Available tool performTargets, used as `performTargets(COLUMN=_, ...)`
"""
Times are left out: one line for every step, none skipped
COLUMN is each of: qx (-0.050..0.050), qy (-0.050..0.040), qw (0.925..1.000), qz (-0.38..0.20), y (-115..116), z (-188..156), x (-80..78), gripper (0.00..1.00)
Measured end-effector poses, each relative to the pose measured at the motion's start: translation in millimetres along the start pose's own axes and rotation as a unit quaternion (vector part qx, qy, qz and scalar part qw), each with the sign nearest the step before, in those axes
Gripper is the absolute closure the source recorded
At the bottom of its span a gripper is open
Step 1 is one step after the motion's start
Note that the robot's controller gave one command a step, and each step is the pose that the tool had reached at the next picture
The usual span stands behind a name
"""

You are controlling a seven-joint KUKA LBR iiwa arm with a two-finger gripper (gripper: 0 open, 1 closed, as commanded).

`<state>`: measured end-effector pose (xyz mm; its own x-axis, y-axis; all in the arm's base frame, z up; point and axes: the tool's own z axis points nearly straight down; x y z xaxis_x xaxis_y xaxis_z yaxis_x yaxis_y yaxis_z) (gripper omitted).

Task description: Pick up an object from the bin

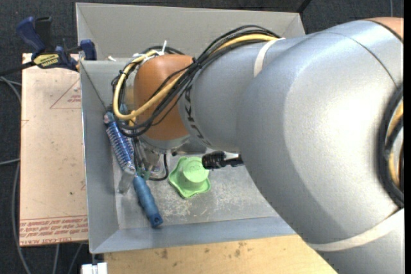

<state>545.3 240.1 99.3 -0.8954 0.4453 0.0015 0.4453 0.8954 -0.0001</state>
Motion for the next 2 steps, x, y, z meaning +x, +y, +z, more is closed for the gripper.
performTargets(qx=-0.003, qy=-0.0037, qw=0.9918, qz=0.128, y=-11.4, z=28.0, x=19.1, gripper=0.0)
performTargets(qx=0.0, qy=0.0004, qw=0.987, qz=0.16, y=-23.1, z=30.2, x=36.2, gripper=0.0)
